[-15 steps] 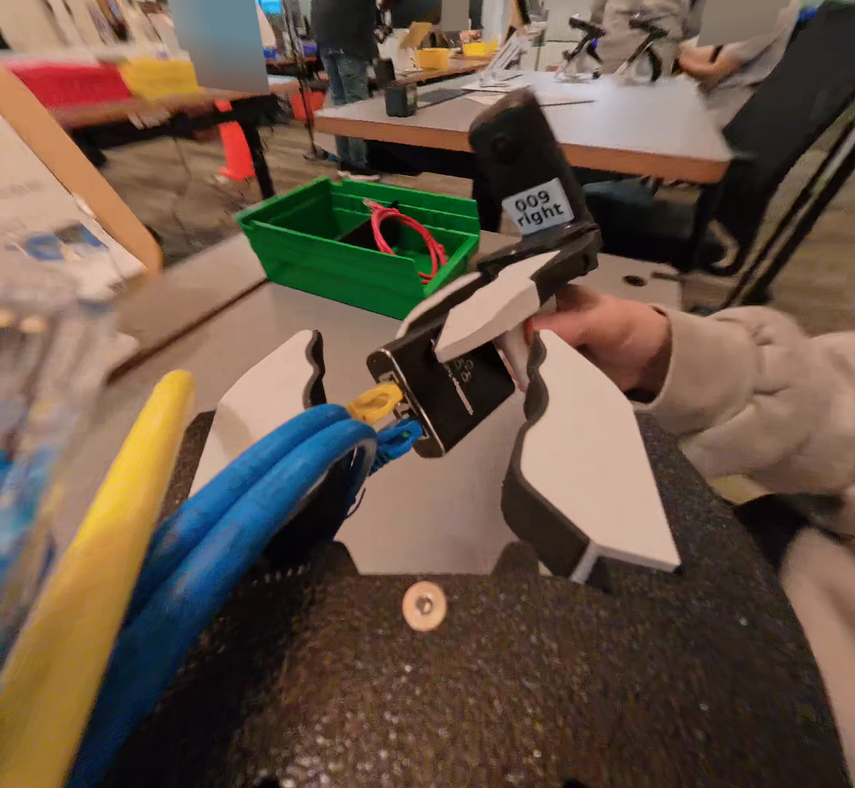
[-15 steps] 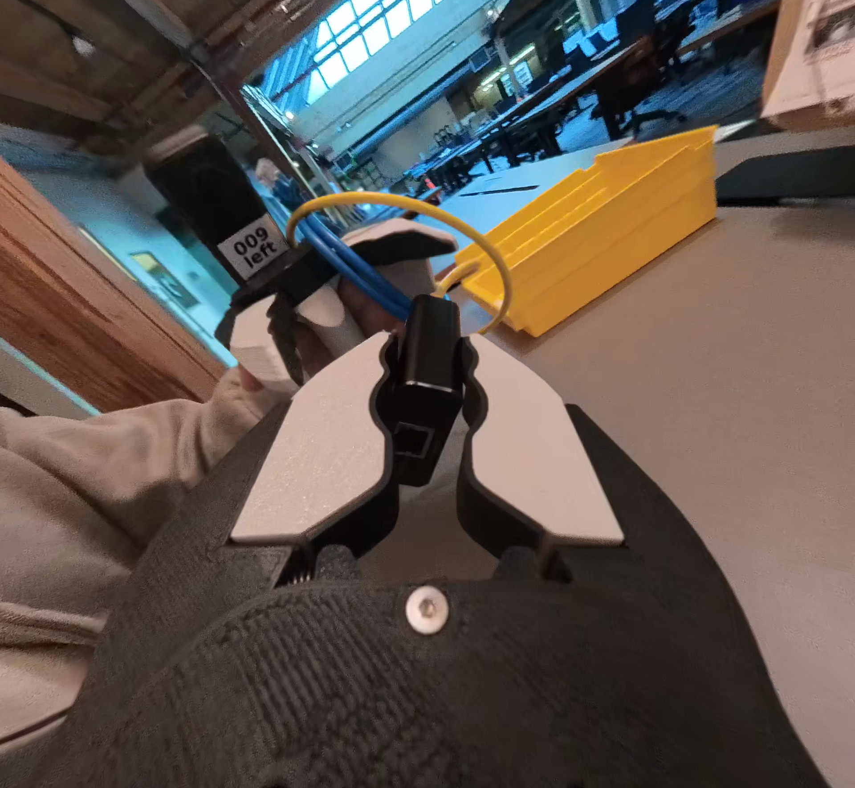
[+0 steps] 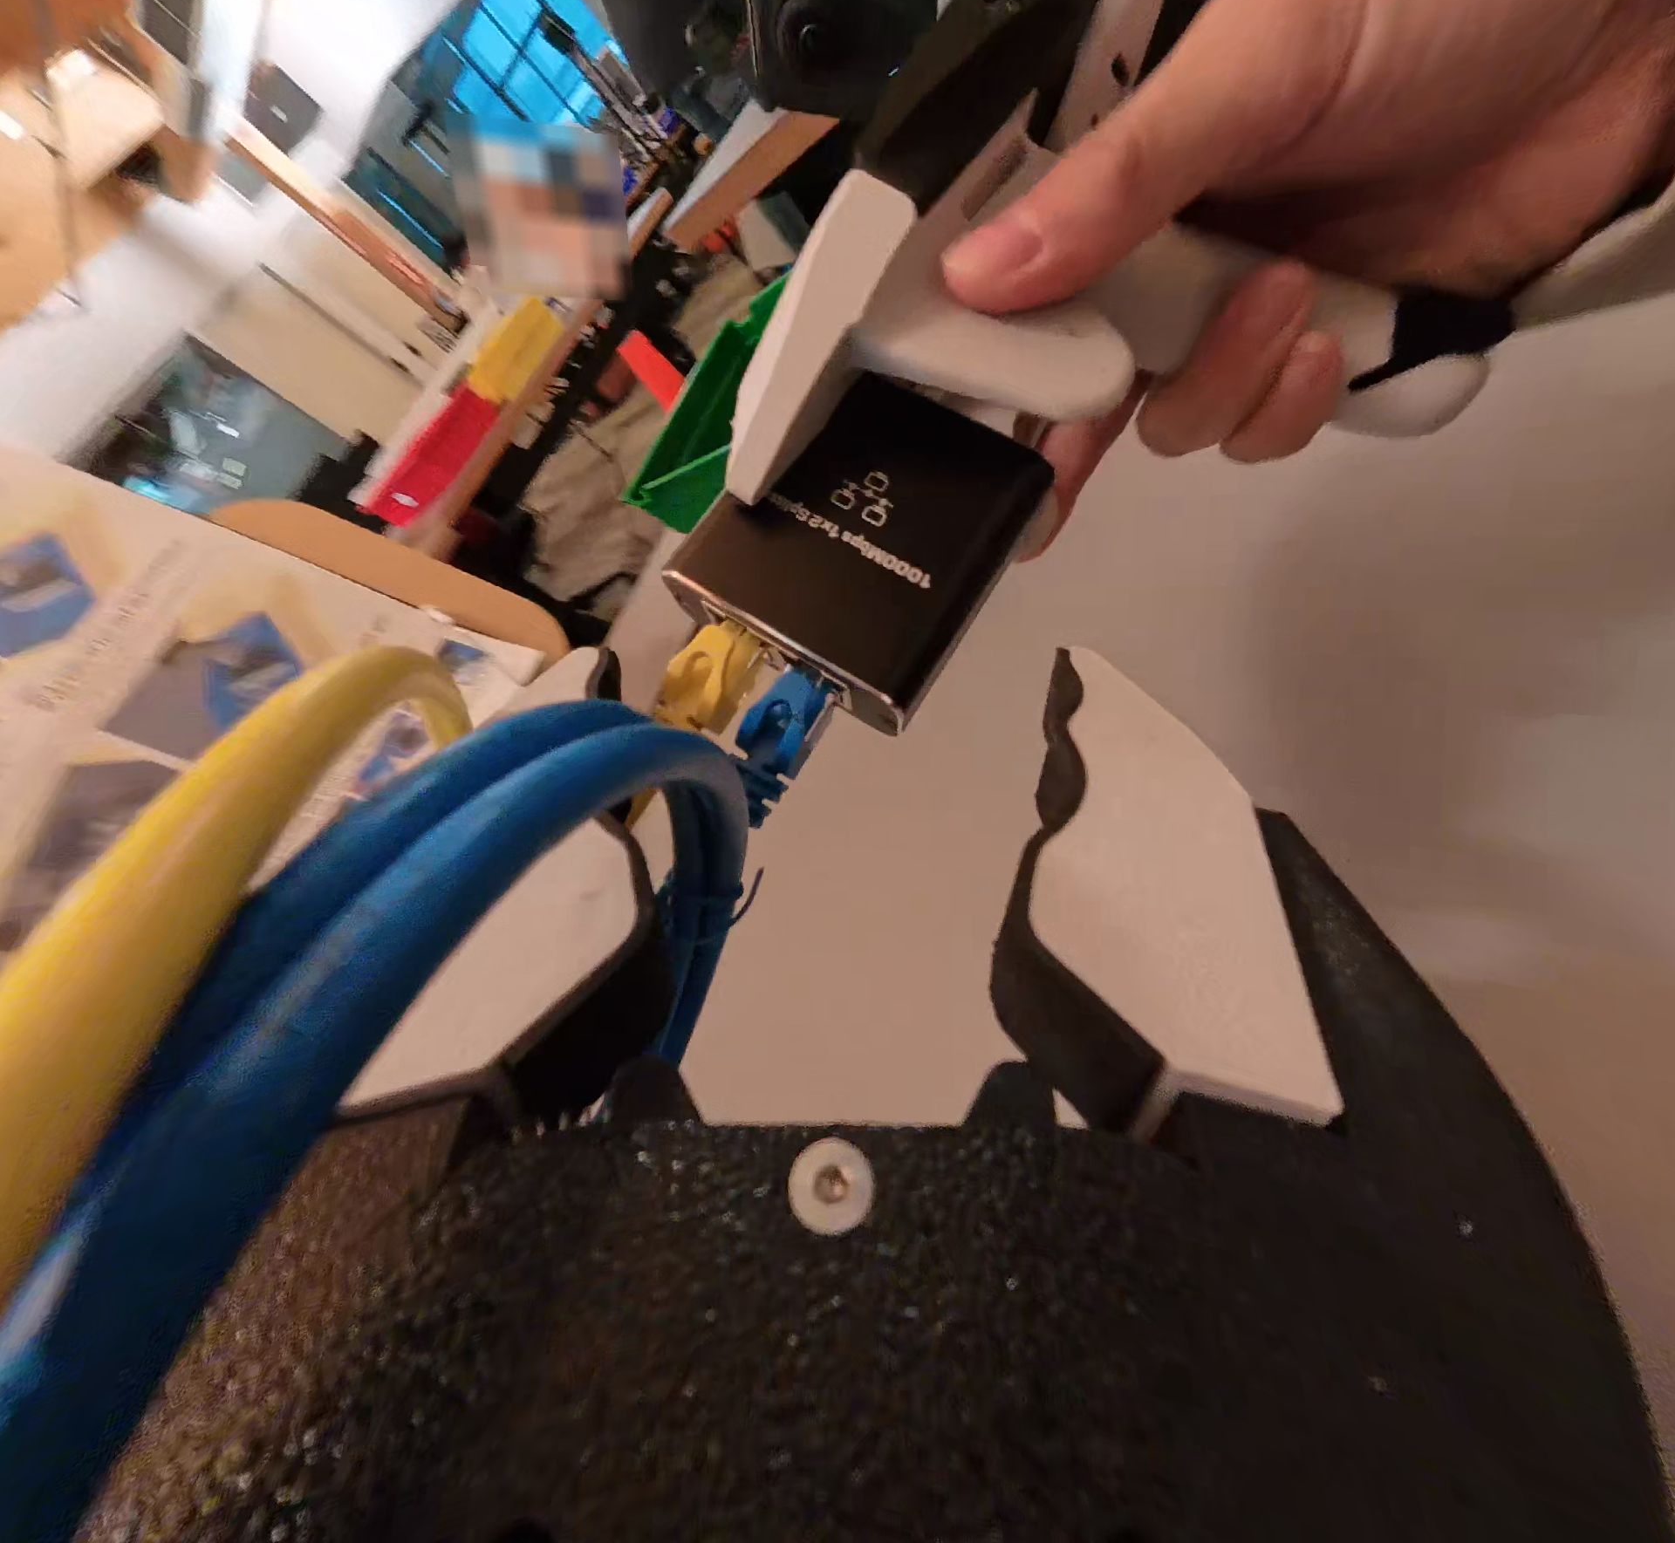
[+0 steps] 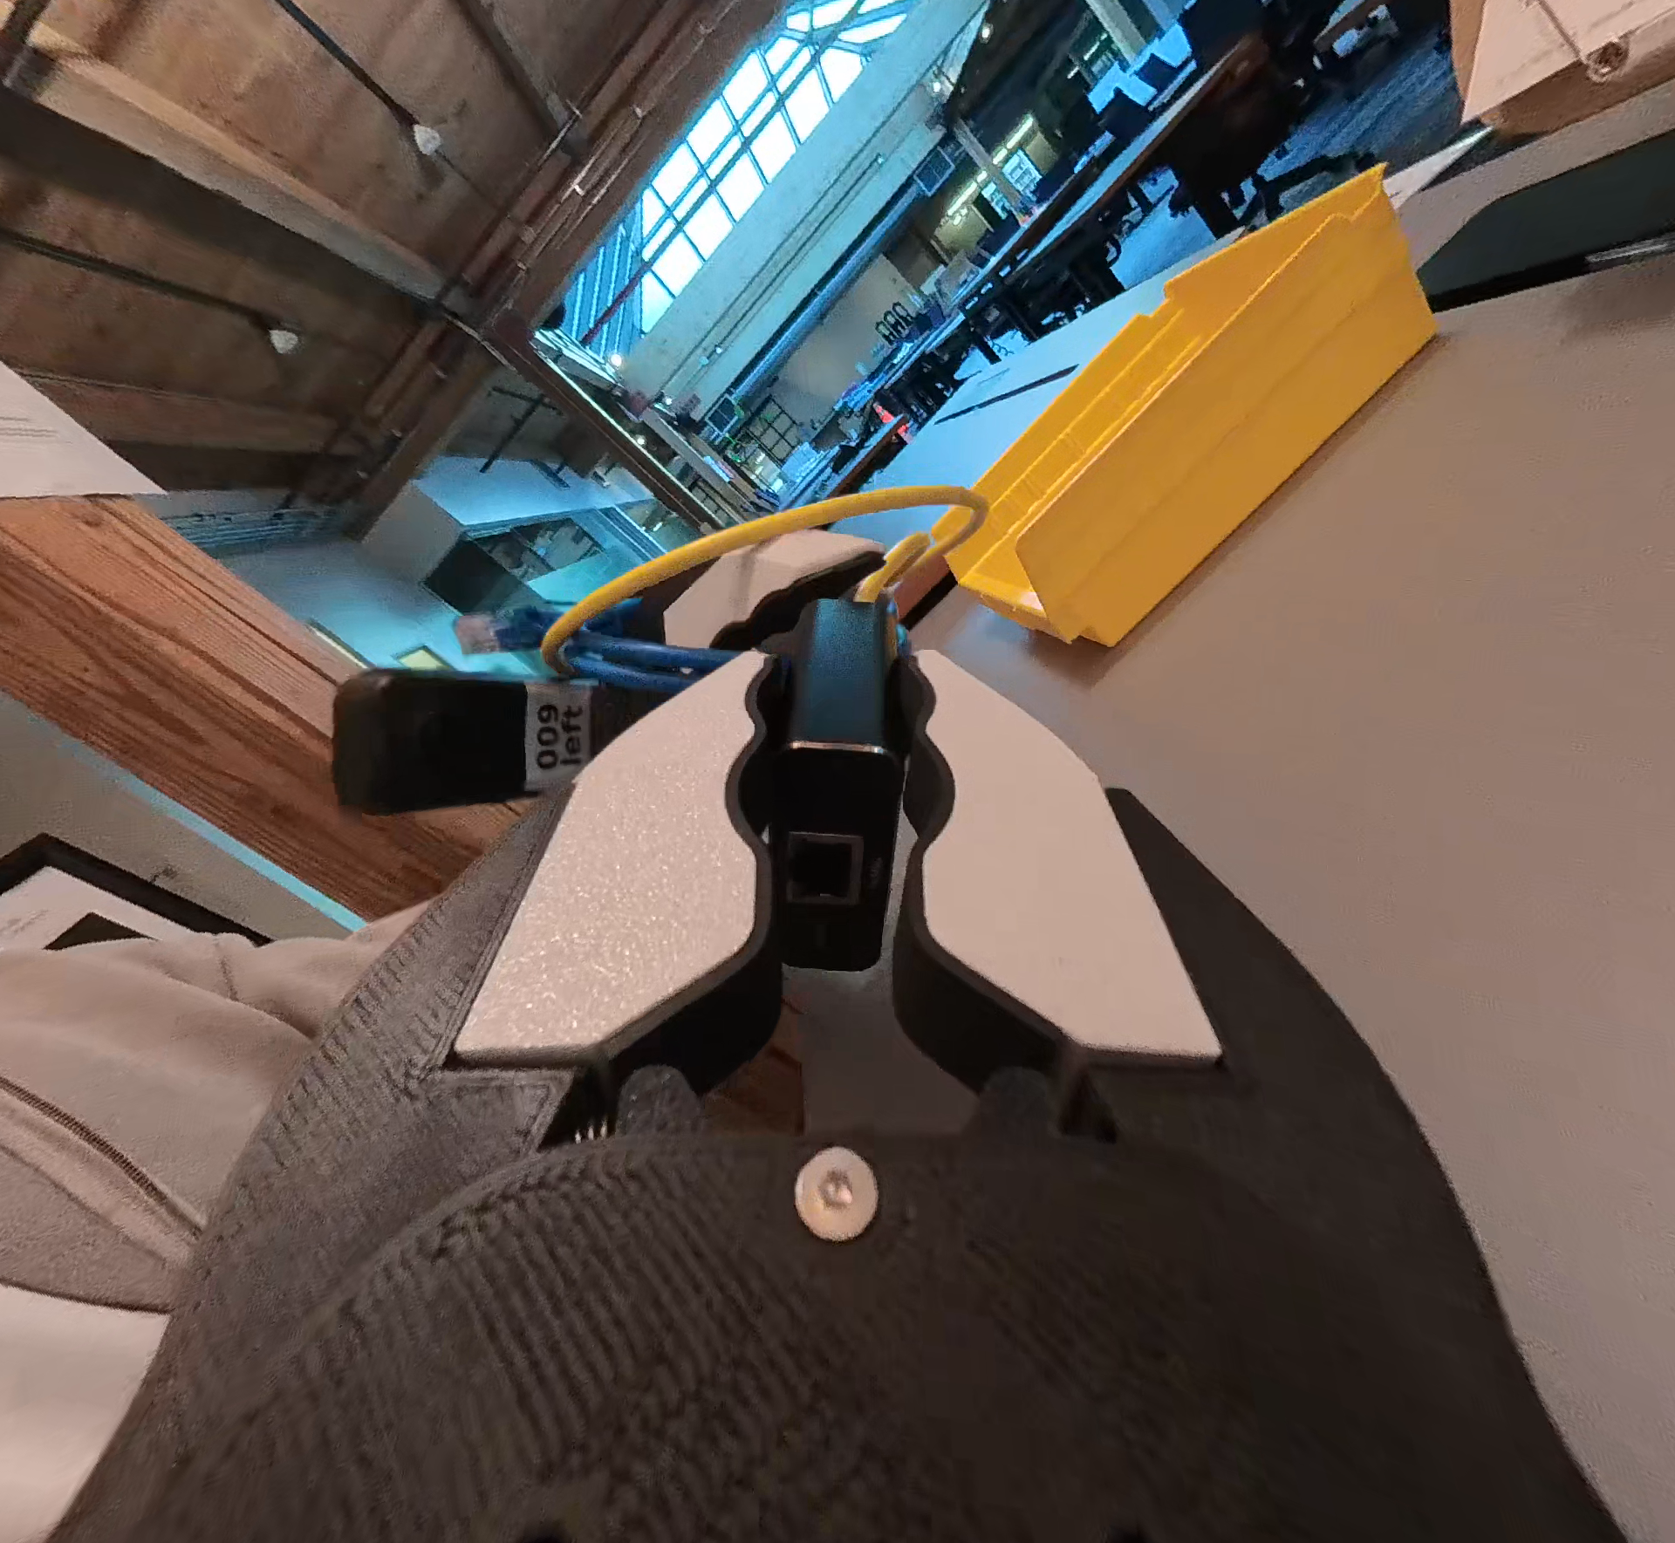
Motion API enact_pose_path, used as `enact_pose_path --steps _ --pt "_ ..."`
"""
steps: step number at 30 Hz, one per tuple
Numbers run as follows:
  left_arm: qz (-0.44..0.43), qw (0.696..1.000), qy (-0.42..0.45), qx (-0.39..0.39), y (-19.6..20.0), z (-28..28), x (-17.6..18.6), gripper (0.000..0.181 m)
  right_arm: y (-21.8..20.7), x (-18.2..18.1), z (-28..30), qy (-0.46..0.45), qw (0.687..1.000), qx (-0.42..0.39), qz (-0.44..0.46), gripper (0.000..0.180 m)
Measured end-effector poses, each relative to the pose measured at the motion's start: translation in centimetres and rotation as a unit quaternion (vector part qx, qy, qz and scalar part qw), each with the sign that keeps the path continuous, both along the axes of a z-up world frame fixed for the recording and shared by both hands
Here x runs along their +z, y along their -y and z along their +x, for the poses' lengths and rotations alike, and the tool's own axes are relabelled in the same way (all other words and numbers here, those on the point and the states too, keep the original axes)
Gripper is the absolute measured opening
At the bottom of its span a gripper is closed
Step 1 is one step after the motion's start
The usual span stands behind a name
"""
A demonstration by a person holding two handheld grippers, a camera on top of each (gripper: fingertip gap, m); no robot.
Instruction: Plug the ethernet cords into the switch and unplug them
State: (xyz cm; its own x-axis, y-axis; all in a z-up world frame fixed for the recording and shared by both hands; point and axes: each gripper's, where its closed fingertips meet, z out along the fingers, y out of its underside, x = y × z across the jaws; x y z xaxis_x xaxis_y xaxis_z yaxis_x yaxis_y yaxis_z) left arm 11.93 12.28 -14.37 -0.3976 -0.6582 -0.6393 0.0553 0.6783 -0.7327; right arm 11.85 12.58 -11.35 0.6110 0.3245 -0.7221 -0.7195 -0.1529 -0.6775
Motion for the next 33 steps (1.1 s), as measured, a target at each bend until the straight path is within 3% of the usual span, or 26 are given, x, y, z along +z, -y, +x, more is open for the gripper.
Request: enact_pose_path --steps 2,5,6,11,14,17,20,24,27,29,31,33 --pt "-0.074 0.995 -0.059 -0.026 0.7 -0.4 -0.3 0.084 0.1 -0.6 0.1 0.054 0.998 -0.012 -0.020 0.026" --pt "-0.199 0.962 -0.173 -0.073 1.6 -1.7 -0.3 0.085 0.3 -1.6 -0.5 0.090 0.995 0.007 -0.052 0.026" --pt "-0.240 0.947 -0.199 -0.082 1.5 -2.0 0.0 0.078 0.4 -1.8 -0.7 0.093 0.994 0.015 -0.058 0.026" --pt "-0.398 0.844 -0.347 -0.090 0.6 -2.8 -0.2 0.080 0.0 -3.7 -2.2 0.120 0.986 0.023 -0.109 0.027" --pt "-0.421 0.805 -0.407 -0.098 0.0 -3.2 -1.6 0.077 -0.3 -5.0 -2.9 0.125 0.983 0.024 -0.135 0.028" --pt "-0.424 0.781 -0.449 -0.094 -0.5 -3.7 -2.5 0.061 -0.4 -5.3 -3.6 0.081 0.987 0.033 -0.132 0.028" --pt "-0.392 0.762 -0.507 -0.091 -0.7 -4.7 -3.4 0.062 -0.5 -6.4 -4.6 0.036 0.987 0.075 -0.135 0.029" --pt "-0.321 0.735 -0.588 -0.106 -0.8 -6.8 -4.7 0.071 -0.4 -8.0 -6.4 0.095 0.976 0.105 -0.167 0.030" --pt "-0.308 0.777 -0.545 -0.070 -1.2 -4.8 -4.4 0.072 -0.7 -7.8 -5.1 0.149 0.972 0.049 -0.177 0.029" --pt "-0.358 0.801 -0.480 -0.009 -2.0 -1.6 -3.9 0.067 -0.9 -7.3 -4.0 0.188 0.965 0.001 -0.180 0.029" --pt "-0.438 0.797 -0.412 0.053 -3.1 1.2 -2.9 0.064 -1.0 -6.4 -3.2 0.192 0.967 -0.028 -0.165 0.029" --pt "-0.534 0.779 -0.323 0.054 -4.4 2.8 -0.1 0.057 -0.6 -5.7 -2.7 0.149 0.979 -0.024 -0.139 0.028"
